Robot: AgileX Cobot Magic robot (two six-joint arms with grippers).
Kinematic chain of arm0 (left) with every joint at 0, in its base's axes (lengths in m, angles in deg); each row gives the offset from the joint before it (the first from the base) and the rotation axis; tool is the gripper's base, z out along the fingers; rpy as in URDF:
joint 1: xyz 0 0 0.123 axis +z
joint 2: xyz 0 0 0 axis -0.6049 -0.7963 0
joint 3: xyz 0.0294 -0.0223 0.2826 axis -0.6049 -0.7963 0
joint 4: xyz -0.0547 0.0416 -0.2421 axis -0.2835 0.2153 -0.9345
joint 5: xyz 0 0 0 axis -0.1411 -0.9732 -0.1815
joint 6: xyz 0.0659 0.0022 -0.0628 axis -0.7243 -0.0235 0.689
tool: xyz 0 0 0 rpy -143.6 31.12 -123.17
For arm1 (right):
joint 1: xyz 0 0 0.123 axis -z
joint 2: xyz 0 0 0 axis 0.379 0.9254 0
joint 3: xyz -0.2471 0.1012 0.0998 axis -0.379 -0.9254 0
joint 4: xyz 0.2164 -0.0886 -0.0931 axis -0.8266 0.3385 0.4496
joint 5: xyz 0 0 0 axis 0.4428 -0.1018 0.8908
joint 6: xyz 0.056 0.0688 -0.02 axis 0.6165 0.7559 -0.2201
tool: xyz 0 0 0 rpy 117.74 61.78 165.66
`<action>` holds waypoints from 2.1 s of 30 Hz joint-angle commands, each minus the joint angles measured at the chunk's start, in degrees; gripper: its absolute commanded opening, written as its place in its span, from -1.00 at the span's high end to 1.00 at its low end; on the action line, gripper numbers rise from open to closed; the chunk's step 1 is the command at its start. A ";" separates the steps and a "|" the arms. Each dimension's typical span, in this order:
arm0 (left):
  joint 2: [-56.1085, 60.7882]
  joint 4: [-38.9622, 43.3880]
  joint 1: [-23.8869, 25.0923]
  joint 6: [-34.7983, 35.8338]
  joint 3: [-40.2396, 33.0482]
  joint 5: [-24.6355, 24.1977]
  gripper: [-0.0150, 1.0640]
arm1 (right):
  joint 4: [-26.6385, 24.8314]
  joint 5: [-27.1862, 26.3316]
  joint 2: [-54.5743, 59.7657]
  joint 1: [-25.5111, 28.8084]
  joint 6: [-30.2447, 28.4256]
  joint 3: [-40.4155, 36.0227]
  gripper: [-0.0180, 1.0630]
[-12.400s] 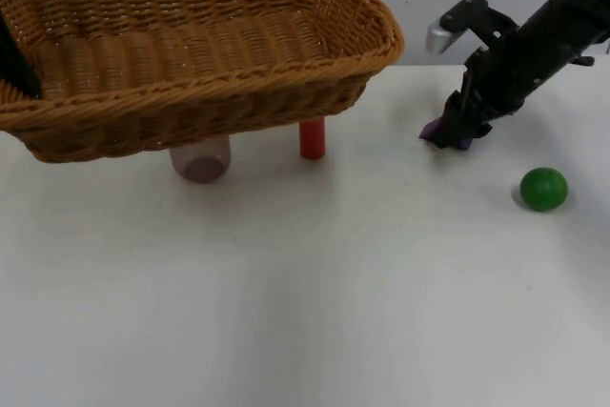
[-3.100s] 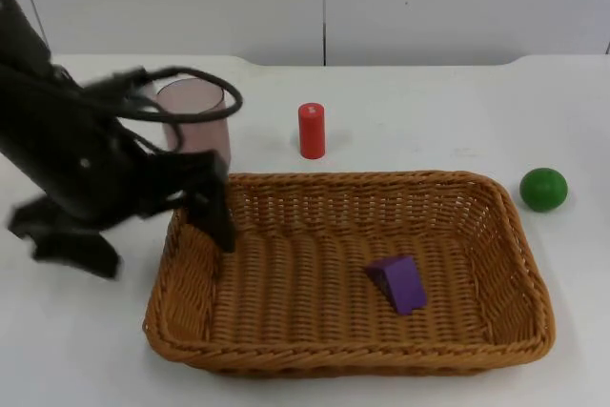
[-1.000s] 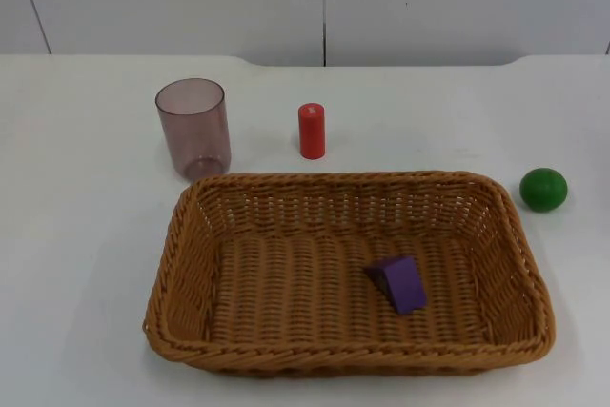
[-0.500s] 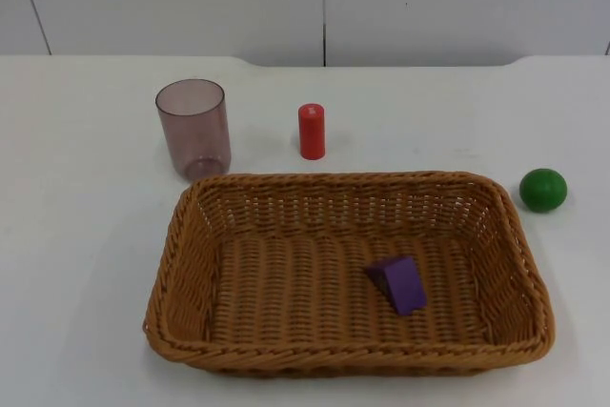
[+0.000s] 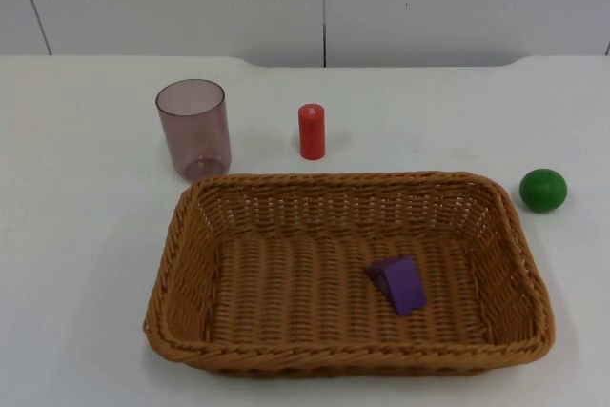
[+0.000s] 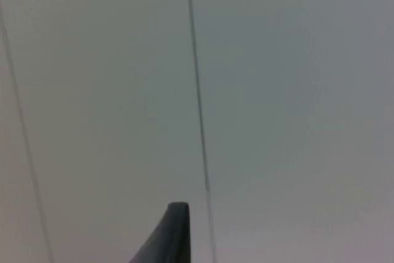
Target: Pick up the basket with the left hand and place the triangular block into the basket with the right hand.
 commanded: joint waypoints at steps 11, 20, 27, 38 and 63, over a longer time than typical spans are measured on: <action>14.18 -10.83 6.10 -12.64 0.10 -2.04 -0.98 | -10.60 6.90 -3.40 1.62 -7.96 6.20 -0.84; 14.63 -11.85 5.58 -13.16 0.10 -5.55 -0.98 | -8.49 9.02 -6.52 0.19 -5.17 1.52 -0.84; 14.75 -12.08 4.48 -13.60 -0.95 -5.66 -0.98 | -8.03 10.61 -6.52 -0.65 -3.89 -4.02 -0.84; 14.75 -13.16 3.07 -13.45 -6.48 -8.73 -0.98 | -5.28 9.78 -6.52 -7.21 -3.89 -11.01 -0.84; 14.75 -12.86 3.07 -9.55 -32.71 -15.17 -0.98 | 3.22 13.74 -6.52 -7.73 11.34 -35.94 -0.84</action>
